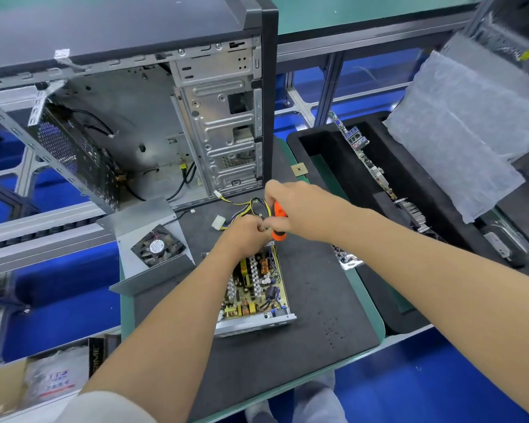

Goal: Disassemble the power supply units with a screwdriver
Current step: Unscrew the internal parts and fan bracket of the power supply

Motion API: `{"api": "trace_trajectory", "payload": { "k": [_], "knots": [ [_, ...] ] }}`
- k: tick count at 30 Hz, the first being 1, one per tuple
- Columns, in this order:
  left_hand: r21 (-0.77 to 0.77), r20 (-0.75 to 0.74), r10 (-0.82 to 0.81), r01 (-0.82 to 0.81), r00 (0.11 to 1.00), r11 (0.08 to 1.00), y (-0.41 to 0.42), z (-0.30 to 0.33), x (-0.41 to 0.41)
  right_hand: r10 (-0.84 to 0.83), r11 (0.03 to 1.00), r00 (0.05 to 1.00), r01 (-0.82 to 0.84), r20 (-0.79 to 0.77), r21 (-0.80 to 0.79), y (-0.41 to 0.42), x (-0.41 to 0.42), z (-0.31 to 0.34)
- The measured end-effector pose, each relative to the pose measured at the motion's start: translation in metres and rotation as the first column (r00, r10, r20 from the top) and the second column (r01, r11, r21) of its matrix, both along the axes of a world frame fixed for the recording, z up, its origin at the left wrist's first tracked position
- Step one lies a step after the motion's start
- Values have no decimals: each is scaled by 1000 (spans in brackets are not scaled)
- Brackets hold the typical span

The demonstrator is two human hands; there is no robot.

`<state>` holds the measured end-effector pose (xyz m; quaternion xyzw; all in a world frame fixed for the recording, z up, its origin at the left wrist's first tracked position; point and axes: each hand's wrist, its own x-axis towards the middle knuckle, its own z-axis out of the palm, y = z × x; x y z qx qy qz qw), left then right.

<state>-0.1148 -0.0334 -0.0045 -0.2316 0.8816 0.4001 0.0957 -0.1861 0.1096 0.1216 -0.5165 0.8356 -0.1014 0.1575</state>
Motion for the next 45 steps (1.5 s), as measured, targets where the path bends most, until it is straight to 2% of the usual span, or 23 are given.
{"api": "trace_trajectory", "payload": {
  "k": [2, 4, 6, 9, 10, 13, 15, 17, 19, 20, 22, 24, 26, 28, 29, 32, 34, 35, 38, 39, 42, 43, 45],
  "knots": [
    [-9, 23, 0, 0, 1000, 1000, -2, -2, 0, -16, 997, 994, 25, 109, -80, 3, -2, 0],
    [-22, 31, -17, 18, 999, 1000, -3, -3, -1, -36, 996, 987, 48, 156, -76, 5, -3, 0],
    [-53, 38, -59, 61, 998, 997, -2, -1, -2, -65, 997, 996, 63, 68, 33, 3, -1, 0],
    [-13, -34, -52, 51, 998, 999, -1, -1, -1, -66, 986, 964, 102, -258, 130, -4, 5, 5],
    [-31, -28, -51, 50, 998, 998, -1, -1, 0, -46, 986, 961, 87, -272, 140, -7, 6, 7],
    [-80, 13, -54, 55, 998, 995, -2, -2, -1, 17, 984, 997, -4, -72, 177, -7, 4, 13],
    [-74, 24, -39, 41, 999, 996, -2, -1, -2, 8, 985, 1000, -4, -20, 174, -4, 5, 17],
    [-41, 43, -40, 41, 998, 998, 0, 2, -2, -54, 976, 988, 83, -146, 201, -2, 12, 17],
    [-3, 36, -31, 31, 999, 1000, 1, 3, -1, -4, 966, 948, 86, -319, 243, -4, 16, 15],
    [-2, 32, -29, 29, 999, 1000, 1, 2, -1, 14, 966, 950, 68, -312, 251, -5, 16, 15],
    [-28, 24, -18, 18, 1000, 999, -1, 1, -1, 34, 972, 984, 8, -177, 233, -5, 15, 15],
    [-69, 37, -59, 61, 998, 996, -1, 1, 0, 10, 975, 990, 22, -141, 220, -2, 15, 16],
    [-62, 43, -96, 99, 994, 993, 1, 3, 0, 43, 966, 960, 31, -277, 257, 0, 18, 15],
    [-15, 12, -47, 47, 999, 999, 2, 5, 2, 150, 943, 911, -15, -384, 332, -1, 18, 11],
    [-14, 6, -31, 31, 1000, 999, 2, 6, 2, 115, 954, 930, -6, -349, 300, -1, 17, 11],
    [-45, 11, -28, 28, 1000, 999, 1, 5, 1, 43, 989, 994, -28, -99, 143, 1, 13, 10],
    [-79, 19, -59, 61, 998, 995, 0, 4, 1, 14, 991, 1000, -10, -27, 136, 4, 14, 10],
    [-87, 27, -86, 88, 996, 992, 0, 2, 0, -26, 986, 997, 37, -68, 164, 6, 15, 9],
    [-50, 23, -72, 73, 997, 996, -1, 1, 0, -14, 963, 917, 120, -398, 243, 5, 14, 6],
    [-32, 15, -51, 51, 999, 998, -1, 0, 0, 3, 964, 922, 100, -387, 246, 5, 15, 6],
    [-34, 0, -4, 4, 1000, 999, 1, -1, -1, 52, 979, 990, -24, -132, 203, 5, 12, 10],
    [-45, -5, -8, 8, 1000, 999, 1, -1, 0, 40, 979, 995, -21, -92, 204, 6, 13, 13],
    [-79, 17, -56, 57, 998, 995, 0, 0, 0, -21, 971, 988, 57, -154, 232, 7, 16, 14]
  ]
}}
